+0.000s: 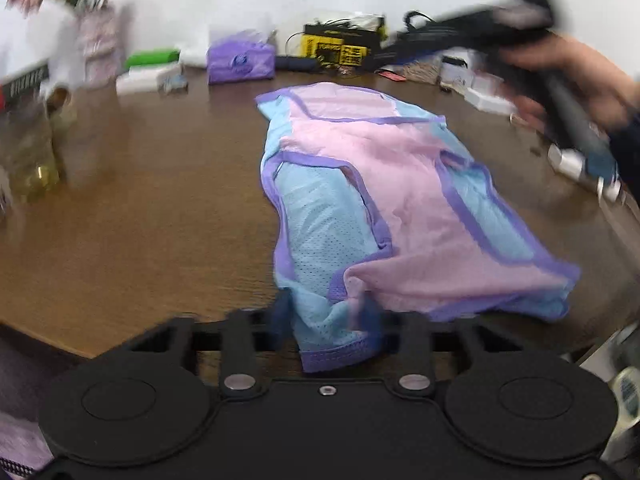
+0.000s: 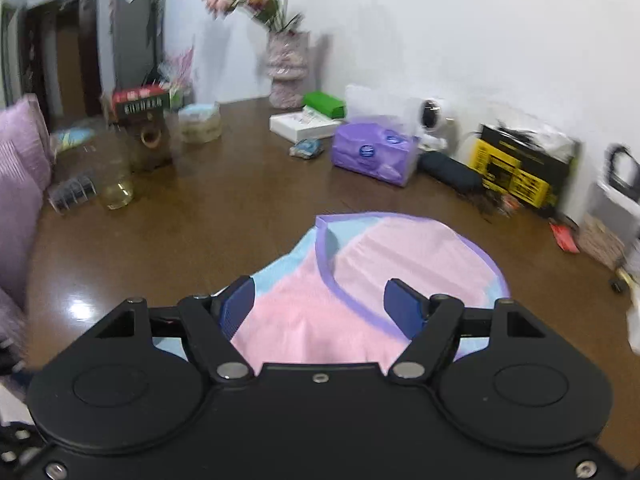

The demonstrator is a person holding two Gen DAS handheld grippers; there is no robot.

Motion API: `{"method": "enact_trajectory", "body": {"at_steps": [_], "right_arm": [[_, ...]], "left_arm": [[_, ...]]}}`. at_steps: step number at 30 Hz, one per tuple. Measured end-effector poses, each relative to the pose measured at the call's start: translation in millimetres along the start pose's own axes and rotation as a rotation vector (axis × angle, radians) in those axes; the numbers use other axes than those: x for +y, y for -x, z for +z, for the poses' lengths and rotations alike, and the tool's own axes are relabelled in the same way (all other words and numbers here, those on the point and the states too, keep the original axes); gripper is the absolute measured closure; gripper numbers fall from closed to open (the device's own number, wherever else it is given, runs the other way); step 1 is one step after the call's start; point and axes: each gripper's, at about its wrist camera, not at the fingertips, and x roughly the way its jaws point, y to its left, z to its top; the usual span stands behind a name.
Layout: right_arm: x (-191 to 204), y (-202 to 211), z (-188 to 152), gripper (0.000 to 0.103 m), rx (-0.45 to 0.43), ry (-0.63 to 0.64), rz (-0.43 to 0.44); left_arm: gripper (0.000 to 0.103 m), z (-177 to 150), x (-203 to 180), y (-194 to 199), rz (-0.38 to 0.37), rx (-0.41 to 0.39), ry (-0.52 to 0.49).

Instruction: Fold clothes

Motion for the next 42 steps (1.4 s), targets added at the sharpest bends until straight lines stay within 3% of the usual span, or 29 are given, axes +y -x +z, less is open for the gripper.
{"method": "enact_trajectory", "body": {"at_steps": [6,8,9,12,15,19,21,24,27,28,29,31,32,33,34,36,37,39,41,42], "right_arm": [[-3,-41,17,0.029,0.019,-0.038,-0.008],[-4,-55,22,0.040,0.026,-0.051,-0.011],[-4,-62,25,0.054,0.029,-0.057,-0.012],[-6,-82,33,0.068,0.039,-0.076,-0.016],[-7,-103,42,0.099,0.048,-0.095,-0.021],[-9,-130,53,0.099,0.061,-0.120,-0.026],[-11,-142,58,0.099,0.065,-0.135,-0.030],[-51,-89,44,0.099,-0.027,-0.231,-0.093],[-86,-74,21,0.097,0.031,-0.295,-0.167],[-93,-73,11,0.084,0.069,-0.304,-0.178],[-100,-72,1,0.075,0.104,-0.312,-0.189],[-107,-55,-5,0.051,0.064,-0.330,-0.182],[-110,-46,-7,0.044,0.043,-0.339,-0.179],[-114,-37,-10,0.039,0.023,-0.348,-0.175],[-117,-28,-13,0.039,0.003,-0.356,-0.172],[-120,-19,-11,0.039,-0.017,-0.346,-0.158],[-119,-19,-7,0.039,-0.017,-0.328,-0.147],[-118,-18,1,0.039,-0.017,-0.293,-0.127],[-117,-17,9,0.039,-0.017,-0.257,-0.106],[-117,-17,13,0.039,-0.017,-0.239,-0.095]], "left_arm": [[0.091,3,10,0,-0.036,0.022,0.026],[0.092,3,13,0,-0.048,0.024,0.043],[0.093,3,15,0,-0.053,0.024,0.051],[0.094,4,22,0,-0.060,0.023,0.073],[0.095,5,28,1,-0.076,0.022,0.086],[0.099,10,22,6,-0.108,0.011,0.049],[0.099,22,9,13,-0.187,-0.022,0.023],[0.099,38,-9,13,-0.282,-0.062,-0.026],[0.097,40,-32,4,-0.320,-0.060,-0.071],[0.095,40,-40,0,-0.328,-0.054,-0.075],[0.090,39,-45,-3,-0.338,-0.037,-0.074],[0.077,38,-49,-4,-0.353,-0.017,-0.072],[0.067,37,-46,1,-0.365,-0.031,-0.055],[0.059,36,-37,12,-0.392,-0.071,-0.017],[0.055,35,-28,23,-0.416,-0.110,0.019],[0.038,35,-13,34,-0.439,-0.165,0.069],[0.036,35,-6,40,-0.445,-0.191,0.094],[0.036,39,3,39,-0.349,-0.186,0.133],[0.036,42,8,26,-0.234,-0.124,0.169],[0.037,43,9,17,-0.217,-0.094,0.188]]}}
